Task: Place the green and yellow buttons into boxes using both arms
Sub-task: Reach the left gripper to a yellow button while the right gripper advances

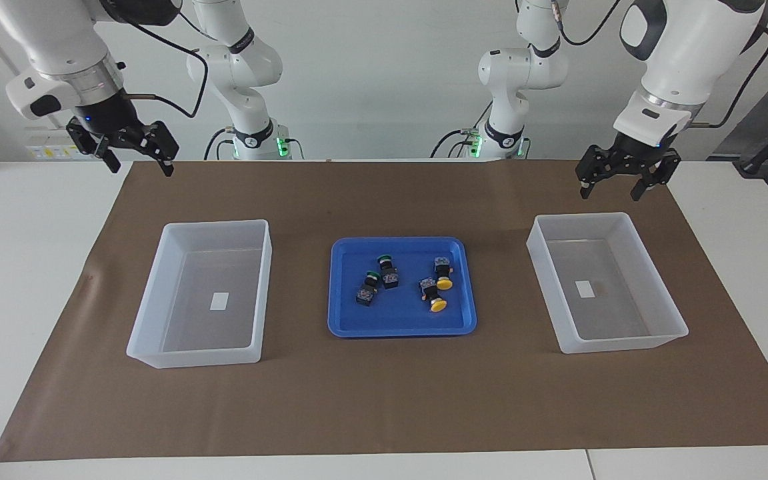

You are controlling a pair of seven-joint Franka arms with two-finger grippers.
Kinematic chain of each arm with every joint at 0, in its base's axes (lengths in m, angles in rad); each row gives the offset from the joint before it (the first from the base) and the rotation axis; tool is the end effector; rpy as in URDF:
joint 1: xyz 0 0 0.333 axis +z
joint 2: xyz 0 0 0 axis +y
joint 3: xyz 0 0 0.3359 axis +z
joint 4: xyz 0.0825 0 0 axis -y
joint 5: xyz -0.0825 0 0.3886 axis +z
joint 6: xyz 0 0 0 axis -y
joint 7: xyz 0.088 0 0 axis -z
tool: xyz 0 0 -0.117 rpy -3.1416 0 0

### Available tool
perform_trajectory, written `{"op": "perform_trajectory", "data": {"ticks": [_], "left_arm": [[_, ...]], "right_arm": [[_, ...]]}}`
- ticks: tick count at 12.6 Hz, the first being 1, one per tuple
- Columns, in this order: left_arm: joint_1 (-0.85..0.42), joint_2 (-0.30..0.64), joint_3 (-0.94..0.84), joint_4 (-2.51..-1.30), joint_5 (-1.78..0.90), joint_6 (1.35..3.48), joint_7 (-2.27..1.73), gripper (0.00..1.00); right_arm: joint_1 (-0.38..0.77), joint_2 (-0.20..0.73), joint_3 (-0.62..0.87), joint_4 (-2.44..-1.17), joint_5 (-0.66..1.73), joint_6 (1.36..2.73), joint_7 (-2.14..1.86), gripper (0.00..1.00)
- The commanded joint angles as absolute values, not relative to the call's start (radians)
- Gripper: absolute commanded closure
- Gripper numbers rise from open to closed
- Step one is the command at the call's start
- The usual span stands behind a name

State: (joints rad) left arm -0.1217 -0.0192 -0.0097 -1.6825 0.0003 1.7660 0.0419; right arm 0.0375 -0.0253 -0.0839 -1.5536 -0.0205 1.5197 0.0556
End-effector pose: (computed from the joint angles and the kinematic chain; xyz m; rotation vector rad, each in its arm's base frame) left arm 0.5652 -0.0747 0.6093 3.1216 -0.2712 0.1609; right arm 0.5450 -0.0285 0.6520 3.1190 -0.1607 -0.0134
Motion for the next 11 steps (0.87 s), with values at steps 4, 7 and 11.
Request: {"op": "perform_trajectory", "data": {"ticks": [4, 7, 11], "left_arm": [[-0.285, -0.032, -0.003, -1.975, 0.003, 2.115, -0.065, 0.0], [-0.382, 0.011, -0.005, -2.113, 0.003, 2.34, -0.17, 0.0], [-0.454, 0.052, -0.005, -2.2, 0.003, 2.505, -0.173, 0.0]], "right_arm": [[0.04, -0.049, -0.083, -1.578, -0.003, 1.509, 0.055, 0.0], [0.035, -0.051, -0.084, -1.578, -0.003, 1.503, 0.055, 0.0], [0.037, -0.051, -0.083, -1.578, -0.003, 1.509, 0.048, 0.0]]}}
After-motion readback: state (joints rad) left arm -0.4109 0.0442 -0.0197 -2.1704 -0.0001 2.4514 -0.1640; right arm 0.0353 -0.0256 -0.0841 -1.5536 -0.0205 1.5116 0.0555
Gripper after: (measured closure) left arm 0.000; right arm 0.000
